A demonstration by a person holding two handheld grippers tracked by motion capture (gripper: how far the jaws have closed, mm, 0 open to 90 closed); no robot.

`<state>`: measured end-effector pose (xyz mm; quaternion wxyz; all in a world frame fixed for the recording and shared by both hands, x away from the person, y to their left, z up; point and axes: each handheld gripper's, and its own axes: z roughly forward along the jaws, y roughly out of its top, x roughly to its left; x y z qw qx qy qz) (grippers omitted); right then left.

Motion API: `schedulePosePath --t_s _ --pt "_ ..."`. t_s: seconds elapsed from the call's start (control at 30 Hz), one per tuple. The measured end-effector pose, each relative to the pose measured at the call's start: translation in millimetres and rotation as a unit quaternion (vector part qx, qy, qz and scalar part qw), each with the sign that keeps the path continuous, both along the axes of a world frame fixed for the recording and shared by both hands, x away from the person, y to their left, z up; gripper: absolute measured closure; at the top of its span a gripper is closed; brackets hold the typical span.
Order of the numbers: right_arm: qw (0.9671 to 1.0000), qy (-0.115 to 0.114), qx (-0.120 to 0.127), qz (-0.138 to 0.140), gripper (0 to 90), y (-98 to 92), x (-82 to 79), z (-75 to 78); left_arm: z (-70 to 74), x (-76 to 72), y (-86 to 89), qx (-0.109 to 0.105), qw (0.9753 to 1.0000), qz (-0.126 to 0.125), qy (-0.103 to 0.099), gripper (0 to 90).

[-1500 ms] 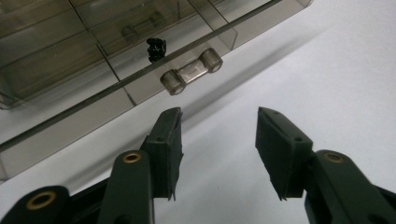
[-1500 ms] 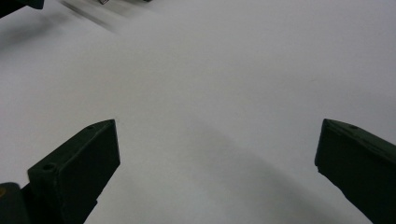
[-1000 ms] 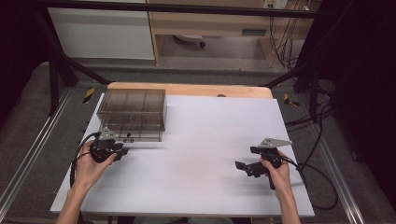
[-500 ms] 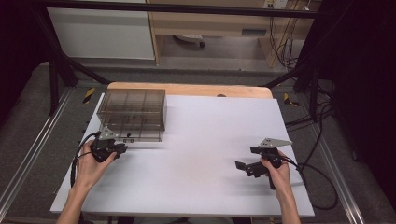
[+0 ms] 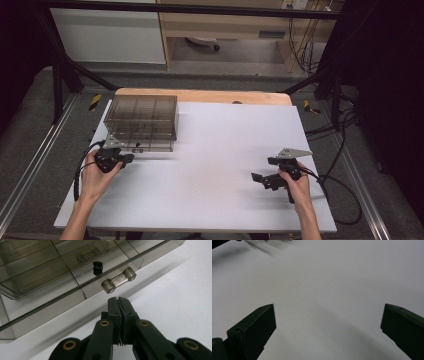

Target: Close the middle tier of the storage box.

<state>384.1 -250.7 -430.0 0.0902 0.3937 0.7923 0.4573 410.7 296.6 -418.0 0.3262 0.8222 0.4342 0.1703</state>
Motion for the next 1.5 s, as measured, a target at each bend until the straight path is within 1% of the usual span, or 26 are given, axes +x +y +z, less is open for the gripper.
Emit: schedulePosePath --t_s 0.13,0.27,0.33,0.47,0.63,0.83,0.9,0.93,1.2,1.5 --pt "1.0 0.0 0.0 0.0 0.5 -0.1 -0.1 0.2 -0.8 1.2 0.9 0.005 1.0 0.0 0.003 89.3" --pt "1.0 -0.001 -0.001 0.001 0.5 0.2 0.1 -0.4 -1.4 2.1 2.0 0.004 1.0 0.001 0.004 89.4" --pt "1.0 -0.001 -0.001 0.001 0.5 0.4 0.2 -0.4 -1.2 2.2 3.1 0.007 1.0 0.003 0.002 89.4" --pt "1.0 -0.001 -0.001 0.0 0.5 0.3 0.2 -0.3 -1.6 2.9 5.5 0.002 1.0 0.004 -0.001 89.4" --pt "1.0 -0.001 -0.002 0.001 0.5 0.4 0.4 -0.5 -3.5 5.2 6.5 0.002 1.0 0.002 -0.001 89.4" --pt "1.0 -0.001 -0.001 0.0 0.5 0.0 0.0 0.1 -4.4 7.6 4.1 0.008 0.9999 0.002 -0.009 89.4" --pt "1.0 -0.001 -0.001 0.0 0.5 -0.1 0.1 0.1 -4.5 8.7 3.6 0.013 0.9998 0.002 -0.011 89.4" --pt "1.0 -0.001 -0.002 0.0 0.5 0.0 0.1 0.0 -4.8 9.3 3.5 0.011 0.9999 0.003 -0.011 89.4" --pt "1.0 -0.002 -0.001 0.0 0.5 -0.1 0.0 0.1 -6.1 11.6 3.3 0.017 0.9997 0.002 -0.015 89.4" --pt "1.0 0.0 -0.002 0.0 0.5 0.2 0.3 -0.2 -7.1 13.2 4.0 0.017 0.9997 0.002 -0.018 89.4"
